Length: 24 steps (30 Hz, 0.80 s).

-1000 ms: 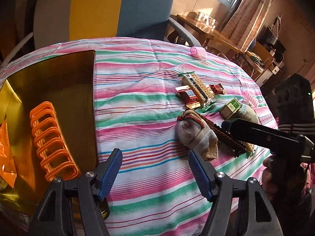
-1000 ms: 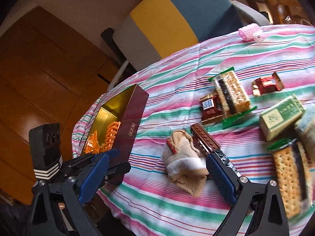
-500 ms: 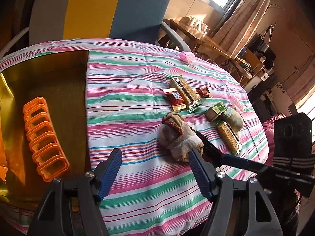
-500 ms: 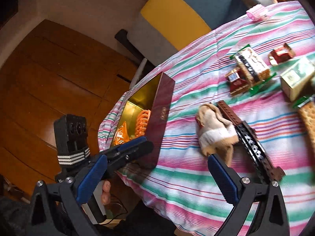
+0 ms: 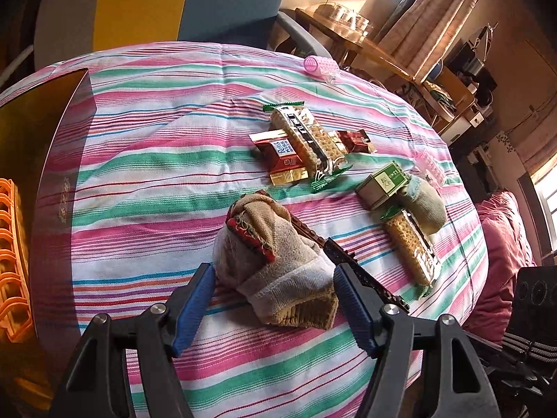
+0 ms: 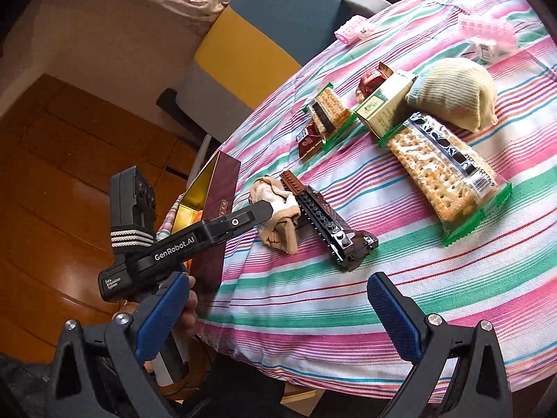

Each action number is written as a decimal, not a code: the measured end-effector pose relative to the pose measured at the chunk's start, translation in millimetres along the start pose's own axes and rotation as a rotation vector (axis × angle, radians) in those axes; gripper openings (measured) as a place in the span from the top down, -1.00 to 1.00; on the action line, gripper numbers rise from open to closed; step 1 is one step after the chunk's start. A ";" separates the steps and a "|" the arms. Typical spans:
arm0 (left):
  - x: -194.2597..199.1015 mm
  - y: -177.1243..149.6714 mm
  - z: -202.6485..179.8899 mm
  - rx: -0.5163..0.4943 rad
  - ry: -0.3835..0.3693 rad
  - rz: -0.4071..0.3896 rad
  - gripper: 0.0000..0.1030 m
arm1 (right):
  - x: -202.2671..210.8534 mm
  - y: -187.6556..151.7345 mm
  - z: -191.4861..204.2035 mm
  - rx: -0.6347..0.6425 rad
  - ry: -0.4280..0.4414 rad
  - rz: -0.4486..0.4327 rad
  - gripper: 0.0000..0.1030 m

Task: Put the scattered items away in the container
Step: 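Close left tool on the beige sock while right tool grasps the brown toy rifle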

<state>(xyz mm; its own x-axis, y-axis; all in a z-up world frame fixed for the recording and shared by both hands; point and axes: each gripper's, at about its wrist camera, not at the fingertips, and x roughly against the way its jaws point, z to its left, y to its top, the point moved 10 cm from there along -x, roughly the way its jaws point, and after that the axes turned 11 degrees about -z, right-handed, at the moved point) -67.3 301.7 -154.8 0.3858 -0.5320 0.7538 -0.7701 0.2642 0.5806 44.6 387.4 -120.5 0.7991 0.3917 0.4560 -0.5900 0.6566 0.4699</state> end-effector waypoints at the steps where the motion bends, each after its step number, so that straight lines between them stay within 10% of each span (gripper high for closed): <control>1: -2.2 -1.3 1.7 0.004 0.002 0.004 -0.39 | -0.7 -0.2 -0.7 0.001 -0.002 0.001 -1.00; 15: 7.3 -1.3 11.6 -0.251 0.000 0.031 0.15 | -6.2 4.7 8.1 0.206 -0.134 -0.020 -0.99; 21: 14.4 -8.7 19.1 -0.257 -0.022 0.051 0.11 | -29.2 9.5 17.5 0.468 -0.268 0.047 -0.27; 24: 13.9 -9.9 15.5 -0.250 -0.030 0.042 -0.15 | -47.0 10.5 17.0 0.558 -0.299 0.108 -0.27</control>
<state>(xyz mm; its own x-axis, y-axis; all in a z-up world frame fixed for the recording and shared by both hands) -62.2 279.2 -154.9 0.3378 -0.5392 0.7715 -0.6344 0.4751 0.6098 -1.1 364.9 -124.1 0.7126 0.1873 0.6761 -0.7012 0.1576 0.6954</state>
